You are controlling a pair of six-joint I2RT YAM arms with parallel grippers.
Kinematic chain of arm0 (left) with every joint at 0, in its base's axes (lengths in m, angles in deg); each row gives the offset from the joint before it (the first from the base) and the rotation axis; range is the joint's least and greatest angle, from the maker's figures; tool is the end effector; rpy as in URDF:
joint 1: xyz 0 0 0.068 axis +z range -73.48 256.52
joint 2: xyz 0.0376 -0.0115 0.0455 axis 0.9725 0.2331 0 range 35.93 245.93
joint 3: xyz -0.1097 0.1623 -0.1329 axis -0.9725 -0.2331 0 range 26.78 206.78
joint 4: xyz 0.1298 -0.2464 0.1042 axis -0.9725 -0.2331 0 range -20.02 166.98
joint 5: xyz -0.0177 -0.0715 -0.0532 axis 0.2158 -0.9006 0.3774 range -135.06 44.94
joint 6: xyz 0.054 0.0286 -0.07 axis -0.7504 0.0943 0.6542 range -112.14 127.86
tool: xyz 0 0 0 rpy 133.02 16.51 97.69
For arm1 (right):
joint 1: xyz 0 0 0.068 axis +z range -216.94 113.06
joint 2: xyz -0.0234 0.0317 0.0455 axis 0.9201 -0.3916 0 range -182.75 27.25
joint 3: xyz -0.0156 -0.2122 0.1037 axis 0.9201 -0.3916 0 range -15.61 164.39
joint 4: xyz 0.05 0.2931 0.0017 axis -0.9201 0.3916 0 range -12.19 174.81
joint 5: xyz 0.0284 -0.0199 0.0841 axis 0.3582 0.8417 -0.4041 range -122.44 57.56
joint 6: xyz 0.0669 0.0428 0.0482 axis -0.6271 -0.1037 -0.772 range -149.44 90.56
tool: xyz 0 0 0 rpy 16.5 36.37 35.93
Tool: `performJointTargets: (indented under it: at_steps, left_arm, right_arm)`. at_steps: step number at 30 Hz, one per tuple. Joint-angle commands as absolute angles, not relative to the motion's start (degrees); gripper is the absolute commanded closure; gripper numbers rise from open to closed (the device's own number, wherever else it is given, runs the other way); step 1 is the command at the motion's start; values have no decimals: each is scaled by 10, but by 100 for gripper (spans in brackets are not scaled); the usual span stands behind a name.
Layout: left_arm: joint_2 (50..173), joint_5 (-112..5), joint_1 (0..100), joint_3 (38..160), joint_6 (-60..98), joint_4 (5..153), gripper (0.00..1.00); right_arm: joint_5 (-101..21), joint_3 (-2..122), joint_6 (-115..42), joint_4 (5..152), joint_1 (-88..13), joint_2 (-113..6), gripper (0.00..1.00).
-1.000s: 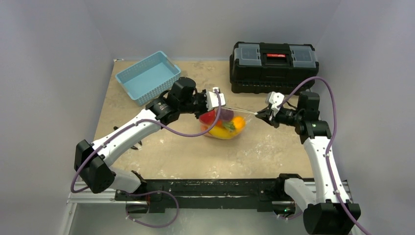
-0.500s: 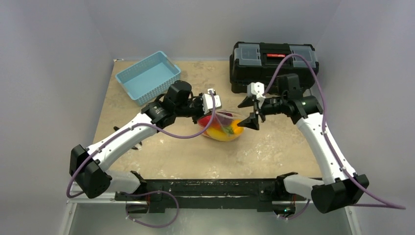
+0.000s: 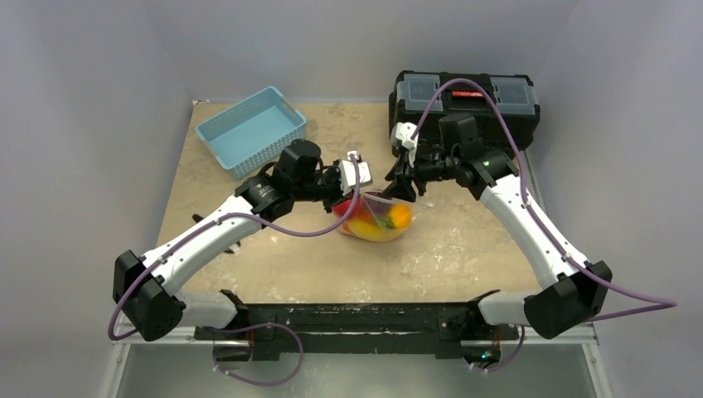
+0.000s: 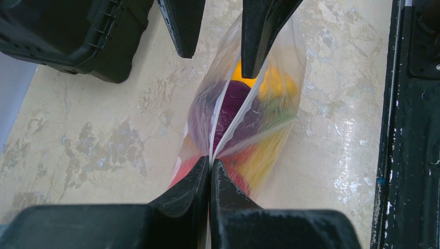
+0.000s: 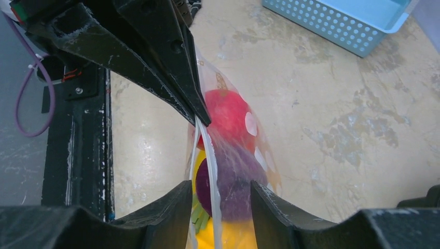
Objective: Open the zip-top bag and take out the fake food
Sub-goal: Open the zipper of the food storage bag at the center of the board.
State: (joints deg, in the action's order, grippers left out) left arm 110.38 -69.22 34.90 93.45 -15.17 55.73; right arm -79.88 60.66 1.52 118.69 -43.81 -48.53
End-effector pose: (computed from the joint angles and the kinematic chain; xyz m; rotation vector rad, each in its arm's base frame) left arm 0.2606 -0.2774 0.2799 1.3298 1.6126 -0.6352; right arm 0.2942 0.1928 0.3110 -1.3311 1.6719 0.8522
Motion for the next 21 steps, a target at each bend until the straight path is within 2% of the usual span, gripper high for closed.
performJointTargets:
  at_steps: [1, 21]
  left_arm:
    - [1088, -713, 352, 937, -140, 590, 100]
    - [1088, -722, 352, 939, -131, 593, 100]
  right_arm:
    - [-770, 600, -11, 1152, -437, -470, 57]
    - [-750, 587, 2, 1152, -429, -496, 68]
